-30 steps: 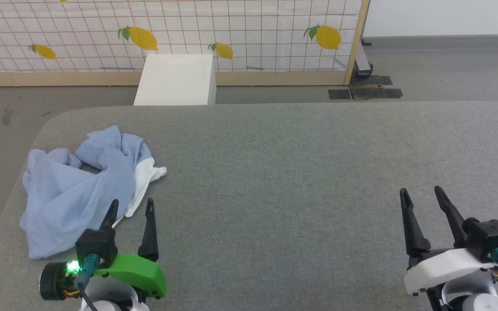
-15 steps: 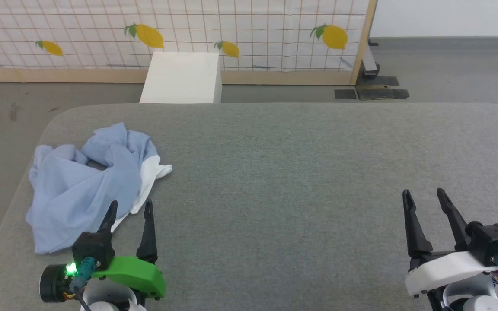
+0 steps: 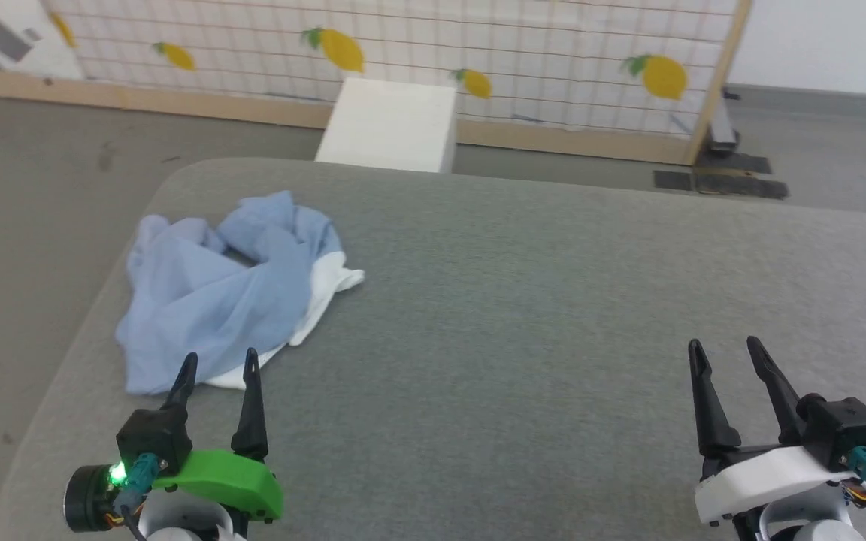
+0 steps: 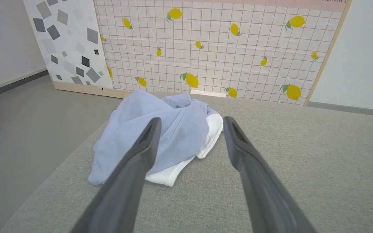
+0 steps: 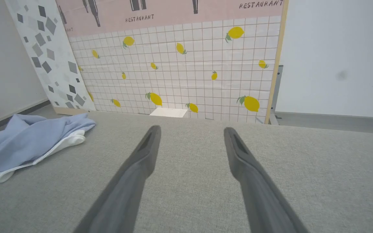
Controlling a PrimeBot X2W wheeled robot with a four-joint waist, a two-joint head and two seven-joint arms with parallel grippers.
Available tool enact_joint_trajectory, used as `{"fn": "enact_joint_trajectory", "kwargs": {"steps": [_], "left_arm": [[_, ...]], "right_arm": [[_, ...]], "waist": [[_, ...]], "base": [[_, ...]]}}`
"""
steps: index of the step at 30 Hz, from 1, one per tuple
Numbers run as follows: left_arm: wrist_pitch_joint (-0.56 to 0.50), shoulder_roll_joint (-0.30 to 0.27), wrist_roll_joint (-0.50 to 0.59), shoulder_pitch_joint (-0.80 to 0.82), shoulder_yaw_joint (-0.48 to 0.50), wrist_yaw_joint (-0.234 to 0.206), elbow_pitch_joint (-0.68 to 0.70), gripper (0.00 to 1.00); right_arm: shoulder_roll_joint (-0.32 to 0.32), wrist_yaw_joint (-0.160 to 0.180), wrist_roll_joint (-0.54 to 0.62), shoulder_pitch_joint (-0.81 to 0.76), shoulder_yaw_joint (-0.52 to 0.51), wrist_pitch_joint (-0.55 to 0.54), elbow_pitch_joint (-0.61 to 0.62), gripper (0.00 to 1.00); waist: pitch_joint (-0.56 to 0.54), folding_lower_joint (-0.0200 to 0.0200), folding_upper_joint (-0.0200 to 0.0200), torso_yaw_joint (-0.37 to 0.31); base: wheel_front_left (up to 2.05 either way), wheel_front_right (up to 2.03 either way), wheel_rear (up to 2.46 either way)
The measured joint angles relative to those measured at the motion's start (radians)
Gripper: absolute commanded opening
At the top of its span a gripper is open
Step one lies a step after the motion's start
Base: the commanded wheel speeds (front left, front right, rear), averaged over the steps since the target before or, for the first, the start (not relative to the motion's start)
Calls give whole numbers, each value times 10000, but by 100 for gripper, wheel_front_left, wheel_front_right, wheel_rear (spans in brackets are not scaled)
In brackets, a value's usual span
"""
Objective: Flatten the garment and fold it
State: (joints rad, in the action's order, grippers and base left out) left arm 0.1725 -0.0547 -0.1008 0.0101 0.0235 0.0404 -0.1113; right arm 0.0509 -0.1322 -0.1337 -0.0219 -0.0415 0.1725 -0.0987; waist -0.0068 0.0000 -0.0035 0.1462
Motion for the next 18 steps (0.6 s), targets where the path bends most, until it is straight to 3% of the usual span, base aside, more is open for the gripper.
{"fn": "enact_joint_trajectory", "kwargs": {"steps": [18], "left_arm": [[399,-2,-211,-8,207,128,-353,100]], "right_arm": [[-2,0,-257,3,491,393,-539,100]], "waist": [[48,0,0,2516]], "base": [[0,0,0]]}}
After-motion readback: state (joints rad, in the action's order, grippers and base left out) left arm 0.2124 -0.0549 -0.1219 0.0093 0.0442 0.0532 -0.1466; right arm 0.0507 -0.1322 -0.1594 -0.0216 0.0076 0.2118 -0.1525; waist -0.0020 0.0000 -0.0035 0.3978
